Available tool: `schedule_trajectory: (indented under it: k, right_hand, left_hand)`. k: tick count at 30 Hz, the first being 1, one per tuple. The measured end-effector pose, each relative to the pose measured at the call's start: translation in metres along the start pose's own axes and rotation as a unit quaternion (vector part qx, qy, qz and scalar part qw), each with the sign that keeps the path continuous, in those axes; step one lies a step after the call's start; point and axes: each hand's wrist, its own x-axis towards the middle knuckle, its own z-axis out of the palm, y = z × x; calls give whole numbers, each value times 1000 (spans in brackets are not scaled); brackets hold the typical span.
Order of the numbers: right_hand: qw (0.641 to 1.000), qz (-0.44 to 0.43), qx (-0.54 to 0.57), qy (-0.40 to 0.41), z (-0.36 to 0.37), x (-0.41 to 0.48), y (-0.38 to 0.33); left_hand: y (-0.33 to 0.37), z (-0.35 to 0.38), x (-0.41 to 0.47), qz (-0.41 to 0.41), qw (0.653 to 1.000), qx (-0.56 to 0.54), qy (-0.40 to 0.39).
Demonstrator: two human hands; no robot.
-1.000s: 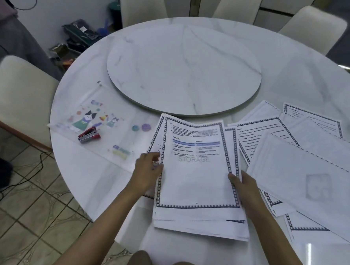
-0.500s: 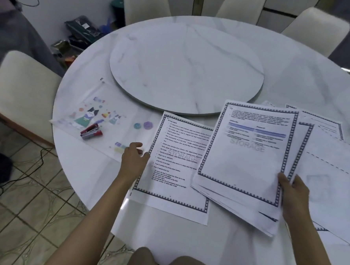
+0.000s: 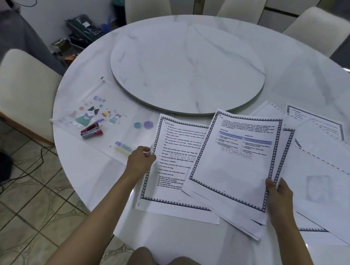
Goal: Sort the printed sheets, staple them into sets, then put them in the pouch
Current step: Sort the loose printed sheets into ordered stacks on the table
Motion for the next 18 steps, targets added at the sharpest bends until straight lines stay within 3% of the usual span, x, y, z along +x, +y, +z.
schedule_trajectory:
  k: [12, 18]
  right_hand:
    - [999, -11, 25, -39, 11, -8, -8]
    - [999, -15, 14, -47, 11, -5, -1]
  left_hand:
    - [0, 19, -18, 88, 995, -23, 37]
    - [-10, -4, -26, 85, 986, -81, 120]
